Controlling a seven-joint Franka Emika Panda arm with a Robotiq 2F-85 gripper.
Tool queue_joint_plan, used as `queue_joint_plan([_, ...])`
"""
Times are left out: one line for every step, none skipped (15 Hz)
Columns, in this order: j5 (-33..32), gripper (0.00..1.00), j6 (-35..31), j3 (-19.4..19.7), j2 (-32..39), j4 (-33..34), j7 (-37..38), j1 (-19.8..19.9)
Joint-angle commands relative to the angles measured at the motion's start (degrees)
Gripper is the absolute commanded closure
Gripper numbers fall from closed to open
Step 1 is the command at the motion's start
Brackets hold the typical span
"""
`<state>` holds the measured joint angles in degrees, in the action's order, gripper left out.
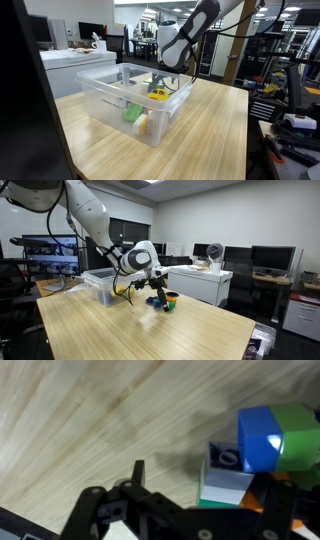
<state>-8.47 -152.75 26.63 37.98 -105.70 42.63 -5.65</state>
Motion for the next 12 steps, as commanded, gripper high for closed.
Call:
queue_joint_plan([-2.3,0.25,-0.3,1.1,0.8,0.5,1.7,-0.9])
queue_joint_plan([-2.4,0.29,-0.9,0.9,0.4,0.1,1.1,-0.8])
queue_joint_plan([-2.6,0.35,-1.8,0.9,-0.2,-0.5,0.7,-0.8])
queue_joint_plan([-3.0,0.43,-2.6,0.9,-0.7,-1.1,0.3,-0.9])
queue_joint_plan([-3.3,0.5,-3.6,0.8,-1.6,-2.0,-0.4,-0.8])
queue_joint_plan([-3.2,0.57,-4.8,0.6,-2.5,-3.0,-1.0,-0.6])
queue_joint_plan([-3.4,0.62,-6.3,0.8,-3.1,-3.7,-1.4,-0.6])
queue_joint_plan([-3.1,0.69,-7.5,0.9,-3.5,-4.1,-2.1,-0.4])
queue_joint_plan([-2.9,0.77,-8.4,1.0,-3.8,-4.6,-2.6,-0.3])
queue_joint_plan([-2.5,0.83,-8.8,1.1,-4.1,-4.9,-3.0,-0.2])
queue_joint_plan([-2.5,0.89,-9.5,1.4,-4.4,-5.4,-3.4,-0.2])
queue_joint_plan([-2.4,0.89,-10.0,1.5,-4.8,-5.9,-3.9,-0.2])
